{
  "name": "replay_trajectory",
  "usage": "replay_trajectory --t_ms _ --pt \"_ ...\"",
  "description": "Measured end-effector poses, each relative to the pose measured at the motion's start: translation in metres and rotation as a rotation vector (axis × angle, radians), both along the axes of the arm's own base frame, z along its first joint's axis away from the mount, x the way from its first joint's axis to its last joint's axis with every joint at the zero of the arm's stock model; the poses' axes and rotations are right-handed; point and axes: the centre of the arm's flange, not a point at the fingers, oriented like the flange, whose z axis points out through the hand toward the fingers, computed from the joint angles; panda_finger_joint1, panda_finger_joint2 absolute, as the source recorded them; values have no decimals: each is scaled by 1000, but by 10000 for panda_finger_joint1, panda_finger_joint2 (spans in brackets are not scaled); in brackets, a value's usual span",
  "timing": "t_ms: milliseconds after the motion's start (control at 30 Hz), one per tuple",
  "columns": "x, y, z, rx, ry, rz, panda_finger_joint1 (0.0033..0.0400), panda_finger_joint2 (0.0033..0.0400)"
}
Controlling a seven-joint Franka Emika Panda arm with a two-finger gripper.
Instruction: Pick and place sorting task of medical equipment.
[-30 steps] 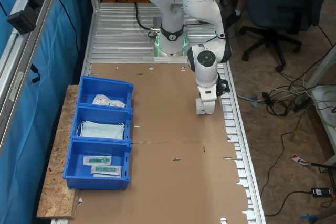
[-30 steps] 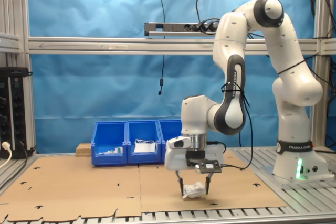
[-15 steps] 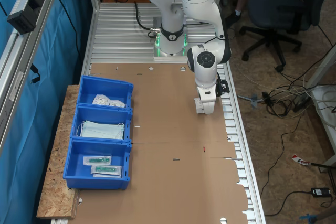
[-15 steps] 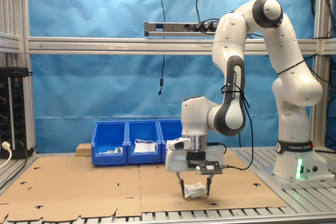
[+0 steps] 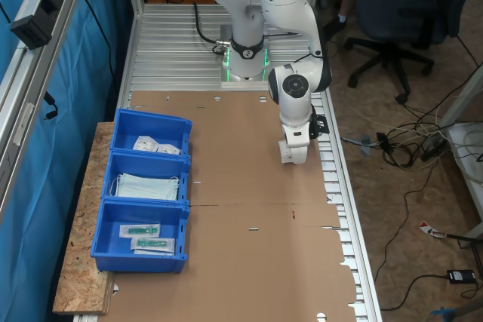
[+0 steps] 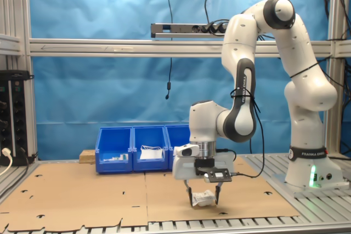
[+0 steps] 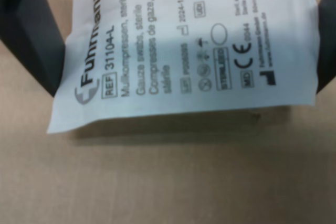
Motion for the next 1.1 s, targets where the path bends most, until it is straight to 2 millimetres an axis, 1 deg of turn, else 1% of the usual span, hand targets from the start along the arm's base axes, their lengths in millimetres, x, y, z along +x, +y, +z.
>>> replay_trajectory --t_ms 733,767,800,833,1000,1033,1100 --pt "1 -3 0 -2 0 -6 400 400" --pt "1 -3 0 -2 0 -6 364 364" --pt "1 -3 0 -2 0 -6 364 364" --pt "1 -3 0 -2 0 -6 272 272" --pt "1 -3 0 -2 0 -6 272 272" --pt "1 -3 0 -2 0 -6 178 178" --pt "1 -3 0 -2 0 -6 178 178"
